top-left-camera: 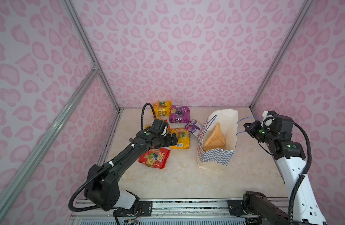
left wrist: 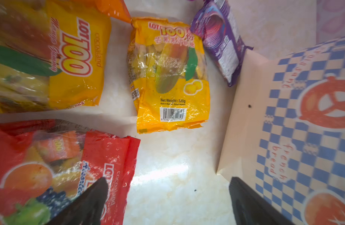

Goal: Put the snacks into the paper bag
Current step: 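Lower the left gripper onto the yellow LOT100 pack and grasp it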

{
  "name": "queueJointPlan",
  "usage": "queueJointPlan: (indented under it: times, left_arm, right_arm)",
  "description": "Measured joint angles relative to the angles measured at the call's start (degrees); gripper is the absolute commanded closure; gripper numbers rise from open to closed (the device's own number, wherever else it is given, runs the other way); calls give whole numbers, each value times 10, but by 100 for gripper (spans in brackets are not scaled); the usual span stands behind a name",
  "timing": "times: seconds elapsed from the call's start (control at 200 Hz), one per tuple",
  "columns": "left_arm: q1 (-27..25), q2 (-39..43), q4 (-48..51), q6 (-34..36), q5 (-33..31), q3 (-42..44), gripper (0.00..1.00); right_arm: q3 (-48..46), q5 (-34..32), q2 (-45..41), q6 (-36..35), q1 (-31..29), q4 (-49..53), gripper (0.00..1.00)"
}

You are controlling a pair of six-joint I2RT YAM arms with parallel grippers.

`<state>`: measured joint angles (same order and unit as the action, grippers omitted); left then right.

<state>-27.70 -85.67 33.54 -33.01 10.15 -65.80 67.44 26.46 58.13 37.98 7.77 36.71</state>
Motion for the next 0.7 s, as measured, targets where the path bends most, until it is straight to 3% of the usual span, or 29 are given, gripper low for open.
queueJointPlan:
  times: [0.135,0.35,0.7]
  left_arm:
    - [8,-82,-49,1,32,-4,7]
    - [30,-182,-97,1,51,-20,6]
    - [45,-209,-205,-43,115,23,9]
  right_arm:
    - [-8,4,-5,0,0,0,100]
    - [-12,6,-12,0,-2,2,100]
    - [-18,6,-13,-1,-3,5,100]
